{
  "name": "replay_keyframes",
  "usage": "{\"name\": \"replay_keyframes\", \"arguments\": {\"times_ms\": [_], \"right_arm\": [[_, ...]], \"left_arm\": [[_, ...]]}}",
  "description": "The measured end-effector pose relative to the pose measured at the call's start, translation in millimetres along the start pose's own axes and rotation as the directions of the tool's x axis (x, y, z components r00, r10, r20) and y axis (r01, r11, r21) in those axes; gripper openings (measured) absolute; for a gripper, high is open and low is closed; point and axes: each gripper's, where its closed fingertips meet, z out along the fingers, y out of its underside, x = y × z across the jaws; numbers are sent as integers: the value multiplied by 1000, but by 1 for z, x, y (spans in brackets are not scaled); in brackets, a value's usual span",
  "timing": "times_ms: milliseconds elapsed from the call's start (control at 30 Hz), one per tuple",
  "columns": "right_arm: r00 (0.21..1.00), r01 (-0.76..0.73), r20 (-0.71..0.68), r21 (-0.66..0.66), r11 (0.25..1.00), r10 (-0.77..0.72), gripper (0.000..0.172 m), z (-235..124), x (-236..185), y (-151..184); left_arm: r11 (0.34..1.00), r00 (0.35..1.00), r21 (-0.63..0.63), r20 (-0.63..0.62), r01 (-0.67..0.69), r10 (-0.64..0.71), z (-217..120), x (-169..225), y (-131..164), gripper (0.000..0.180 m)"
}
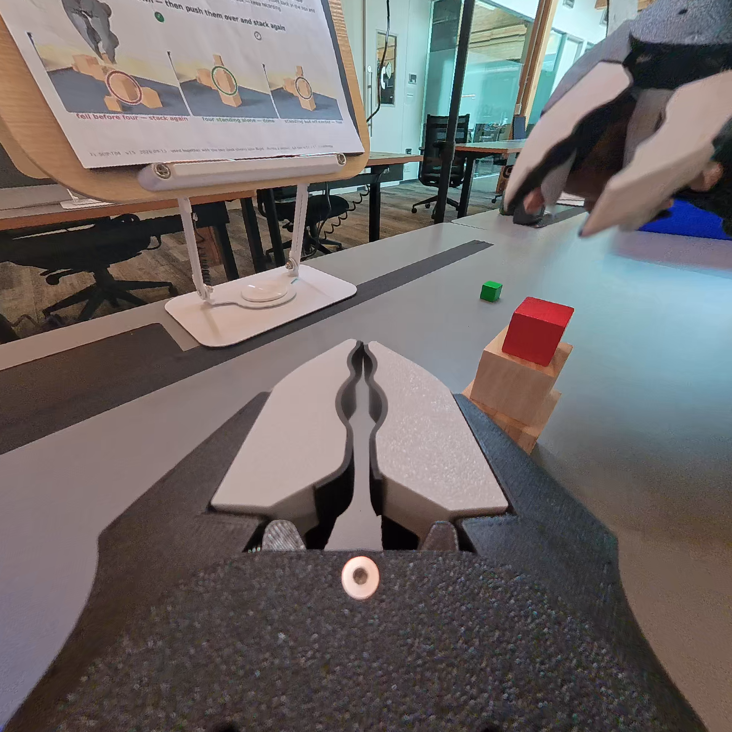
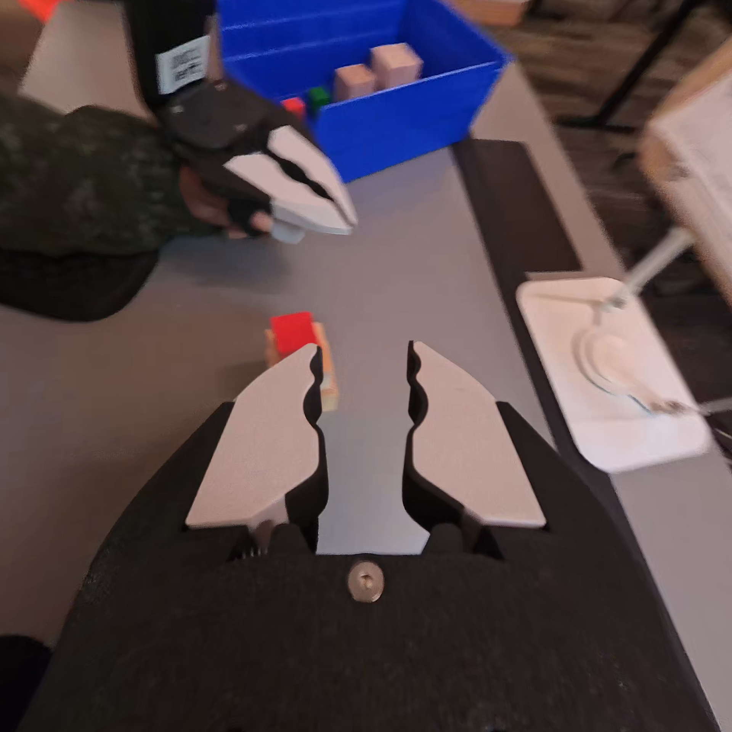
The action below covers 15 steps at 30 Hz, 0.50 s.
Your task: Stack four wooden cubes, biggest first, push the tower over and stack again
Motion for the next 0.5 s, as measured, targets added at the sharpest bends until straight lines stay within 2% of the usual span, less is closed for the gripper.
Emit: {"name": "replay_keyframes", "arguments": {"times_ms": [100,233,367,500], "right_arm": [[975,-84,-205,40,996,91,40,-36,45,20],[872,-253,-429,16,967,235,39,-74,92,86],[704,-509,-573,5,861,420,39,-93,110,165],[572,-651,-618,59,757,540,39,-87,103,210]], "left_arm": [[1000,1000,4,3,1,-2,0,-1,-1,0],[1000,1000,-1,3,1,-1,1,0,1,0],[1000,1000,-6,9,1,-1,1,-1,2,0],[1000,1000,-21,13,5,-4,2,-2,6,0]]}}
